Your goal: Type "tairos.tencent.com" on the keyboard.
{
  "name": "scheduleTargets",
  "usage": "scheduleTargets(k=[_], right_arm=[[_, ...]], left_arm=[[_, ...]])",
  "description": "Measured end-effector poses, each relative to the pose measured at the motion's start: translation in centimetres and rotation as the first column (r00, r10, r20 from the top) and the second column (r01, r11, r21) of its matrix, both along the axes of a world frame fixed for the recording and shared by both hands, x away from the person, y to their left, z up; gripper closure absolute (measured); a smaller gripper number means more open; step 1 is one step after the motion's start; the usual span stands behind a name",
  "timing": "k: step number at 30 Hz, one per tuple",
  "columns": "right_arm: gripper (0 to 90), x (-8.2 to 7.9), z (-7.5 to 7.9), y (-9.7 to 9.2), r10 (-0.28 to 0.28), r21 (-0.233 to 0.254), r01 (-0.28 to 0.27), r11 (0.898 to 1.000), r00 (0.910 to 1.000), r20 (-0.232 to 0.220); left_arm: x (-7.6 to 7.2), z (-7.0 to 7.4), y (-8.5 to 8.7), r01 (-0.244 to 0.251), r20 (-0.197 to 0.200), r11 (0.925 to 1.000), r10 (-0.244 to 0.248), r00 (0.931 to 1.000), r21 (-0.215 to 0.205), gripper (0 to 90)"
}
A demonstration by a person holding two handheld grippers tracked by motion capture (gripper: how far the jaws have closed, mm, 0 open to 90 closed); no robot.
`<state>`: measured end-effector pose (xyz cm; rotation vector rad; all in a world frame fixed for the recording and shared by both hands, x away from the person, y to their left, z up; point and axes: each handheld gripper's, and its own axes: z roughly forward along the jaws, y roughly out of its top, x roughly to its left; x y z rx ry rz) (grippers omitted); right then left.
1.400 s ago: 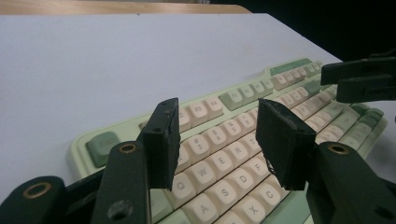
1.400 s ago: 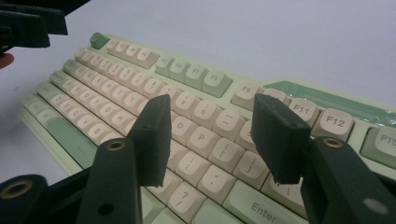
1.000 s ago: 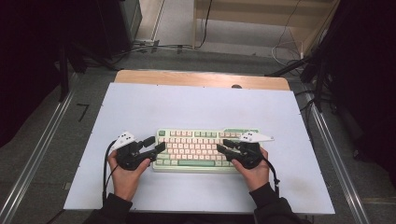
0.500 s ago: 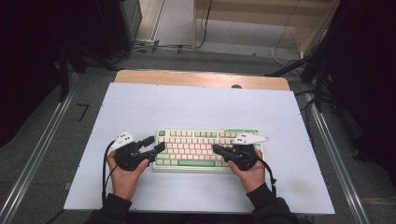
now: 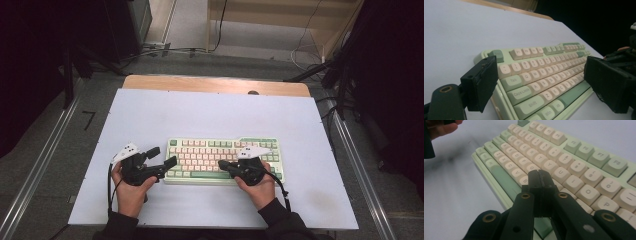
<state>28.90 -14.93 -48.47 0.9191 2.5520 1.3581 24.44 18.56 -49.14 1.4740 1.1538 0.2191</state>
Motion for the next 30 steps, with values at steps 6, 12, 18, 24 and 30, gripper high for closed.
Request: scheduleTargets(k=[6,12,18,24,30], right_arm=[[87.6,-0.2,-0.4,1.0,0.021,-0.036,-0.020,0.999,0.9996,0.021],[87.6,-0.6,0.3,0.9,0.013,-0.022,-0.012,1.000,0.9990,0.042],[87.6,0.2,-0.5,1.1,0.014,-0.035,-0.013,0.999,0.9998,0.015],[87.6,0.2,-0.6,1.2,0.009,-0.044,-0.008,0.999,0.9999,0.015],[87.5,0.3,-0.7,1.5,0.008,-0.049,-0.007,0.999,1.0000,0.006]], left_arm=[[0.0,0.4,-0.3,0.033,0.026,0.9995,-0.033,0.9991,-0.002,13.4],[-0.2,0.6,0.0,0.043,0.051,0.9990,-0.043,0.9978,-0.009,11.6],[0.6,0.3,-0.7,0.060,0.037,0.9981,-0.061,0.9975,0.013,6.3],[0.3,0.1,-0.6,0.011,0.048,0.9996,-0.013,0.9988,0.028,6.8],[0.1,-0.2,-0.5,0.002,0.018,0.9996,-0.002,0.9998,0.029,9.5]])
